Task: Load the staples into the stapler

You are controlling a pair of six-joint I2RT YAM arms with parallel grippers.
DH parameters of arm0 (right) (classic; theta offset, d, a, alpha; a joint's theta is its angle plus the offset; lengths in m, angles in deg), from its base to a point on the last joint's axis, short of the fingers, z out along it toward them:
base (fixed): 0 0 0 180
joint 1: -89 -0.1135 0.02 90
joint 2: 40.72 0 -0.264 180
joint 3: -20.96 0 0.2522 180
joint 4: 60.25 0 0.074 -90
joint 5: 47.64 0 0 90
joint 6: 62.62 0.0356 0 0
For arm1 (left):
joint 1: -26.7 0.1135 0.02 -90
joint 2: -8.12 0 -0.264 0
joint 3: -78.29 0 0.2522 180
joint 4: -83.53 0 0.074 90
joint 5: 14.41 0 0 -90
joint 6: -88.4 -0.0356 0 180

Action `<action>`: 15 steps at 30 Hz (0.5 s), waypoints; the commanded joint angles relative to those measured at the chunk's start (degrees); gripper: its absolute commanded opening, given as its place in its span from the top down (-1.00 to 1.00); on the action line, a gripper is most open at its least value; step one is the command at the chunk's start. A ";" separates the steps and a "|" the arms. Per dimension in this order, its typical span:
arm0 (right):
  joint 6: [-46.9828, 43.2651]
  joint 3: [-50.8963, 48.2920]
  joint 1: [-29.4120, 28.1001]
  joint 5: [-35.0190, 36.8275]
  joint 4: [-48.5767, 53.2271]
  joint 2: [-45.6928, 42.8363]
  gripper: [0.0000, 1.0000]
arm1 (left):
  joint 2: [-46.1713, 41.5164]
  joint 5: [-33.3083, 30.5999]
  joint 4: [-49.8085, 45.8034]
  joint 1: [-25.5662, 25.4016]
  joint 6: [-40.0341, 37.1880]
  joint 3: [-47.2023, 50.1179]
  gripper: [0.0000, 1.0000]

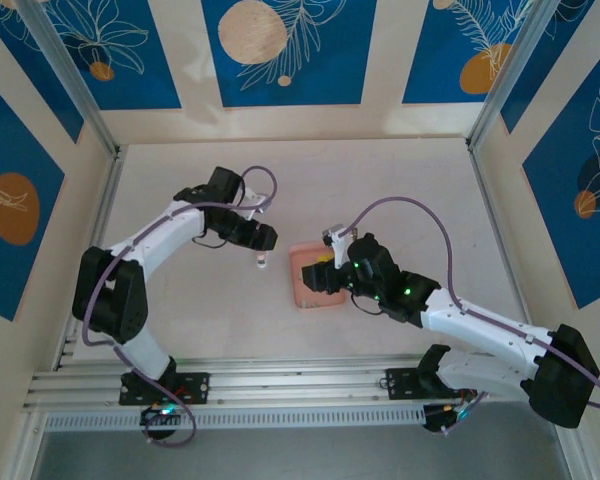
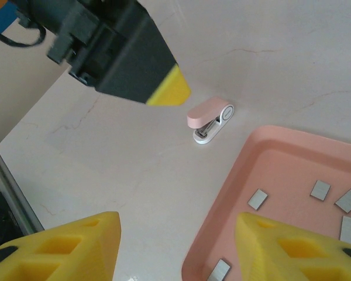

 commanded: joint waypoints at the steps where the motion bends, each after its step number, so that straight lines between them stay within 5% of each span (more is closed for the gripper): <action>1: -0.82 1.65 -0.49 1.53 0.51 0.18 -0.09 | 2.05 -1.92 2.61 1.00 4.84 0.47 -0.20; 15: -0.64 1.40 -0.69 2.34 0.00 0.50 -0.10 | 7.24 -6.12 2.65 2.35 5.44 0.14 0.25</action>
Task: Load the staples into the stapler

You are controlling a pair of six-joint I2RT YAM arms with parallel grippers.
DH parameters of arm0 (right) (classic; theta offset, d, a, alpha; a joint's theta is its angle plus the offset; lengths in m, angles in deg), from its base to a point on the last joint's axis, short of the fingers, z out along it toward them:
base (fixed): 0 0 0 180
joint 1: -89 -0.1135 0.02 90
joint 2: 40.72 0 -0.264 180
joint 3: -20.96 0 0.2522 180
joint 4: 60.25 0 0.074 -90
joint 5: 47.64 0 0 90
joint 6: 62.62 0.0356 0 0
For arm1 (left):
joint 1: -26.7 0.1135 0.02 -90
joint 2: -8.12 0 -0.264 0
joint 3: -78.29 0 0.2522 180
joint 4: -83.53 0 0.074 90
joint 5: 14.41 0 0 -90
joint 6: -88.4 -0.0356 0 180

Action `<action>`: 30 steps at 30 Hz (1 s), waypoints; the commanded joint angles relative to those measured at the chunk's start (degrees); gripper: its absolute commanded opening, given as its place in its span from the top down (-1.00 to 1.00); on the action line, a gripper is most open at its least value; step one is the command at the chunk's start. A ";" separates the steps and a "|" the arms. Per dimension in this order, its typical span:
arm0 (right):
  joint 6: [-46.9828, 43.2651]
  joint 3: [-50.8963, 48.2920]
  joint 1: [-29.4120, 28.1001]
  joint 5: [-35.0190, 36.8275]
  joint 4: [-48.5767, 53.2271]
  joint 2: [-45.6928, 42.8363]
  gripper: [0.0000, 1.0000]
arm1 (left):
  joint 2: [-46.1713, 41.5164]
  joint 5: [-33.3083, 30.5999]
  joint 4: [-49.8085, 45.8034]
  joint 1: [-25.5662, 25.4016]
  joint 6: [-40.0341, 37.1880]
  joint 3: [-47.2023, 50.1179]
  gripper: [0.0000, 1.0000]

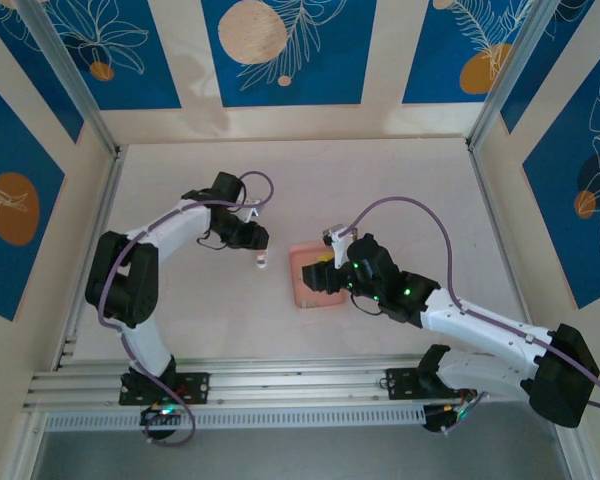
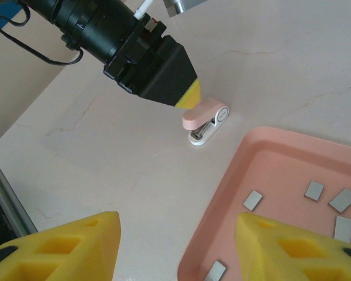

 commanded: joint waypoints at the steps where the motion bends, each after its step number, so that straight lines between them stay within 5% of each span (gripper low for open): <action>1: -0.66 1.41 -0.39 0.97 -0.15 0.45 -0.10 | 1.16 -1.58 -0.11 0.66 0.19 0.19 0.25; 17: -0.05 0.35 -0.41 1.49 -0.96 0.63 -0.10 | 6.13 -4.29 4.88 0.59 0.04 9.46 0.55; 30: 4.27 -0.31 3.66 -1.65 -2.81 -0.48 -0.11 | -3.44 -5.30 -3.10 -0.25 -1.61 -3.81 -0.29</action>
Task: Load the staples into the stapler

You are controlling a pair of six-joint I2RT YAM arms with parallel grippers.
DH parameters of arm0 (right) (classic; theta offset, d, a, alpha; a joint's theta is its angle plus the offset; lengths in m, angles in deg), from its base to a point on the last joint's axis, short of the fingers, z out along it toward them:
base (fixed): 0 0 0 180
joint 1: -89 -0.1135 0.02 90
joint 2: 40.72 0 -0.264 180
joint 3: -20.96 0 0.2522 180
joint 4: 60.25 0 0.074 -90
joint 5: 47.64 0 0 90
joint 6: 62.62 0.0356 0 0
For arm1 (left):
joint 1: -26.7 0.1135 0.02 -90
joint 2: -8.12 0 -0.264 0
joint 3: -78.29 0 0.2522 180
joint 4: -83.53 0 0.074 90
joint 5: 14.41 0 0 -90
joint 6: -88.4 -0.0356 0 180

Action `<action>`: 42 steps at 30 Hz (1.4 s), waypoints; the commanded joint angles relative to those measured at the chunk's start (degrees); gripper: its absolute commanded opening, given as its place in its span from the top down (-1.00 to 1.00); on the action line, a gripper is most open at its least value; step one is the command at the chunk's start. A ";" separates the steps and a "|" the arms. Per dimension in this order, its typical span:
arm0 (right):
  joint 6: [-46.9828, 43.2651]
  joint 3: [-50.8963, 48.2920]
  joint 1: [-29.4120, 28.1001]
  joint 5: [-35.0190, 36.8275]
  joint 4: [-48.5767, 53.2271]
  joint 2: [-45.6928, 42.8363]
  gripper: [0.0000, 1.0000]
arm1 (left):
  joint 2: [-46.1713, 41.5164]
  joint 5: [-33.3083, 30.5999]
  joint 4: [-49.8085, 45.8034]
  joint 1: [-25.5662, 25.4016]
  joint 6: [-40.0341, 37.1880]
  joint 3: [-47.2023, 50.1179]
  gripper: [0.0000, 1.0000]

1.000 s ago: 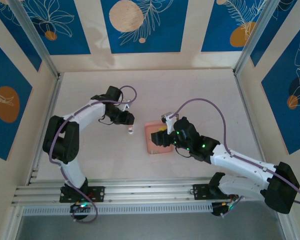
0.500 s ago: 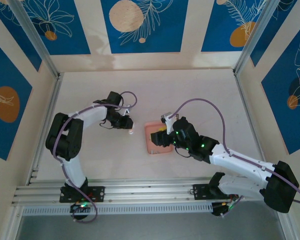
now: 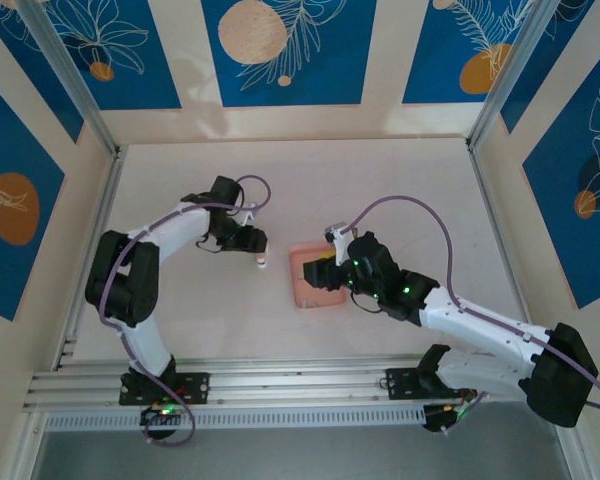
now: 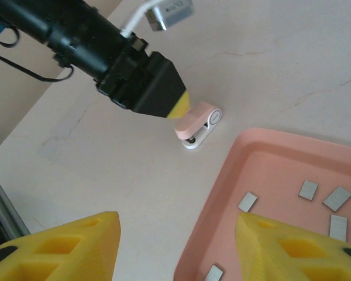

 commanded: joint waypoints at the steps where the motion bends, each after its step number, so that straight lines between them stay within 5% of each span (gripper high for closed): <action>1: 2.59 -0.48 2.23 -2.02 -1.89 -1.48 -0.11 | -2.91 -0.24 -3.82 -0.78 -1.57 -5.89 -0.33; 8: 9.17 -1.39 16.11 -12.45 3.04 -4.00 -0.15 | 0.74 1.95 -0.95 -5.25 -4.04 -16.08 -0.50; 13: 12.39 -2.50 31.87 -26.36 8.20 -2.48 -0.18 | 7.21 7.34 7.42 -9.32 -3.02 -22.36 -0.54; 20: 17.58 -9.54 50.60 -47.41 1.03 3.31 -0.18 | 20.32 16.32 15.97 -14.84 -0.70 -31.45 -0.55; 30: 14.80 -10.39 54.27 -47.80 5.54 2.97 -0.18 | 32.67 21.44 26.43 -19.45 7.26 -37.00 -0.49; 42: 14.68 -11.08 54.62 -45.71 6.99 0.45 -0.18 | 29.30 25.23 30.53 -21.41 4.97 -31.73 -0.44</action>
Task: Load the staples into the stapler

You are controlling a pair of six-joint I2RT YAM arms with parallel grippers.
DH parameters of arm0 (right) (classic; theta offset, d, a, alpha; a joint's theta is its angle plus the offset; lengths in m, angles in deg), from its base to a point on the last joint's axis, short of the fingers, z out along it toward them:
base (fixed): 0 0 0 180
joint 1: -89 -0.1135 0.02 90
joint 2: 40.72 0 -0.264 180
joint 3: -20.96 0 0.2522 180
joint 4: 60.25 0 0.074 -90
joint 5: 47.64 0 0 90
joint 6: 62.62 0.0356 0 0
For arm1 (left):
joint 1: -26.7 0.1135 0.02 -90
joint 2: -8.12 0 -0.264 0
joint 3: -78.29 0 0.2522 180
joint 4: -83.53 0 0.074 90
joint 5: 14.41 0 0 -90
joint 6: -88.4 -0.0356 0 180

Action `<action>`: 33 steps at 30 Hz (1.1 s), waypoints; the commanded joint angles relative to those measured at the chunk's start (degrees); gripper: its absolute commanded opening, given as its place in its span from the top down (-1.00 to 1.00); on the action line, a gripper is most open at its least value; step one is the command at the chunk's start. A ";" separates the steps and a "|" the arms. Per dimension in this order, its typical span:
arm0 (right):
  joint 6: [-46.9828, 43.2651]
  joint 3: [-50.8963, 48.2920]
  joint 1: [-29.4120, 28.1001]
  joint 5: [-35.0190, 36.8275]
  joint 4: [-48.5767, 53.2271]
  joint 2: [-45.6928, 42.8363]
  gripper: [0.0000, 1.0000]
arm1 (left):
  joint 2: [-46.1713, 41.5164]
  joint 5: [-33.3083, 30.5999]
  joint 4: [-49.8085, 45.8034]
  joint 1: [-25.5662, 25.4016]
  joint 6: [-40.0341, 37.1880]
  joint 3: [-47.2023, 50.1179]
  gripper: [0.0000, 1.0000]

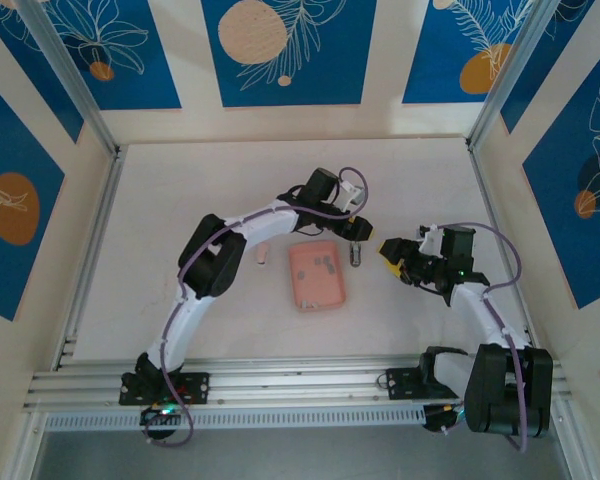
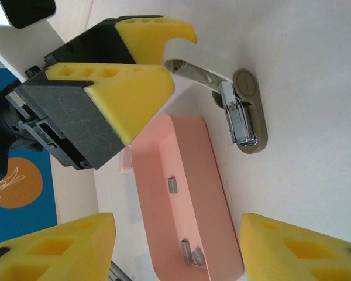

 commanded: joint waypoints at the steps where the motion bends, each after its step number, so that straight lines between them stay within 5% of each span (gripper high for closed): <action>1: -0.77 -0.77 0.31 -0.44 1.85 -1.18 -0.18 | -3.93 3.26 2.68 -0.99 -1.17 2.50 -0.44; 16: -0.59 0.15 0.23 -0.33 1.94 0.70 -0.17 | -7.75 2.84 -5.54 -3.42 -11.16 4.63 -0.43; 27: -2.84 6.10 -5.23 3.93 4.94 8.91 -0.10 | -24.51 -20.42 3.50 -1.01 -4.05 20.90 -0.53; 33: -2.97 9.71 -7.52 4.88 4.53 17.25 -0.01 | -32.58 -26.01 8.25 1.37 -1.48 32.91 -0.53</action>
